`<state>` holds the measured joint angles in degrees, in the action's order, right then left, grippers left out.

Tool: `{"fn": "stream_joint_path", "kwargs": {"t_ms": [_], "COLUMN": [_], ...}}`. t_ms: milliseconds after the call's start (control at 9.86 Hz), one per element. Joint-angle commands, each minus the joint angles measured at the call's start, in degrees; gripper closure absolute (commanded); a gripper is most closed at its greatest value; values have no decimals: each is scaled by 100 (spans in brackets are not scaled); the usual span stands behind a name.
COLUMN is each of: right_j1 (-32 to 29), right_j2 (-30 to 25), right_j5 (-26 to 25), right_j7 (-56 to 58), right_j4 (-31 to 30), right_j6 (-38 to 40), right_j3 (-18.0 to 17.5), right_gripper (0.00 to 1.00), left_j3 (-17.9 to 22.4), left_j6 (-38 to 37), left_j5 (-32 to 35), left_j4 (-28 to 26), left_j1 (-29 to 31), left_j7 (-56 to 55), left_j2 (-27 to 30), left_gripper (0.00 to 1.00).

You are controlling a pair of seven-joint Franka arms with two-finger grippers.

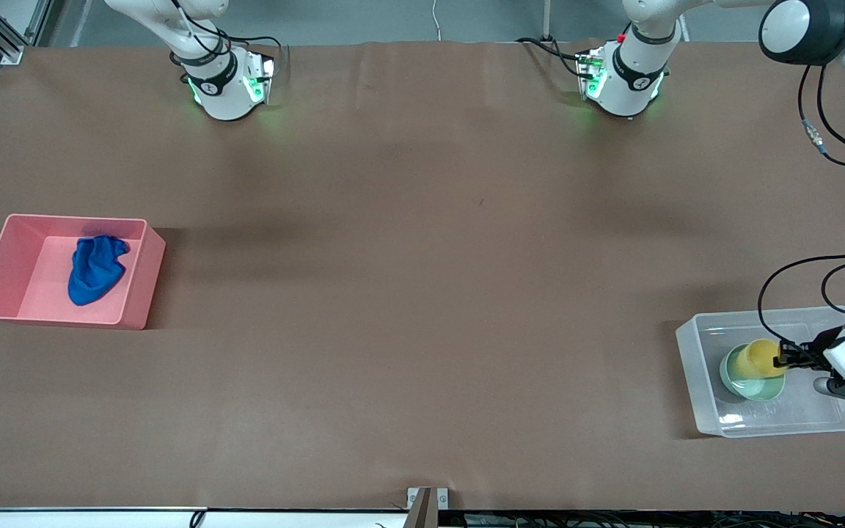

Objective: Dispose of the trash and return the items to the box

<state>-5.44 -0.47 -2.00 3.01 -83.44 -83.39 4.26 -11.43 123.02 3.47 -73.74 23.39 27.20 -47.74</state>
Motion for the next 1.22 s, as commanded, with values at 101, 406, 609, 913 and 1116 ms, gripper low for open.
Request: {"fn": "stream_joint_path", "kwargs": {"t_ms": [101, 406, 609, 913, 1116], "right_j1": [-10, -2, -28, -62, -28], "right_j2": [-50, -5, 3, 12, -5], "right_j5": [33, 33, 33, 15, 24], "right_j7": [-64, -72, -20, 6, -63], "right_j4": [-41, -24, -6, -32, -41], "right_j6": [-28, -284, -20, -80, -37], "right_j3": [-22, -30, -22, -22, -13], "right_gripper": [0, 0, 0, 0, 0], "left_j3": [62, -26, -79, -105, -123], "left_j6": [38, -189, -942, -2393, -3061], "left_j5": [171, 154, 154, 154, 66], "left_j4": [53, -26, -201, -289, -299], "left_j1": [-27, -289, -509, -940, -1186], "left_j7": [-40, -110, -721, -1470, -1508], "left_j2": [194, 1071, 1844, 2899, 3453], "left_gripper": [0, 0, 0, 0, 0]}}
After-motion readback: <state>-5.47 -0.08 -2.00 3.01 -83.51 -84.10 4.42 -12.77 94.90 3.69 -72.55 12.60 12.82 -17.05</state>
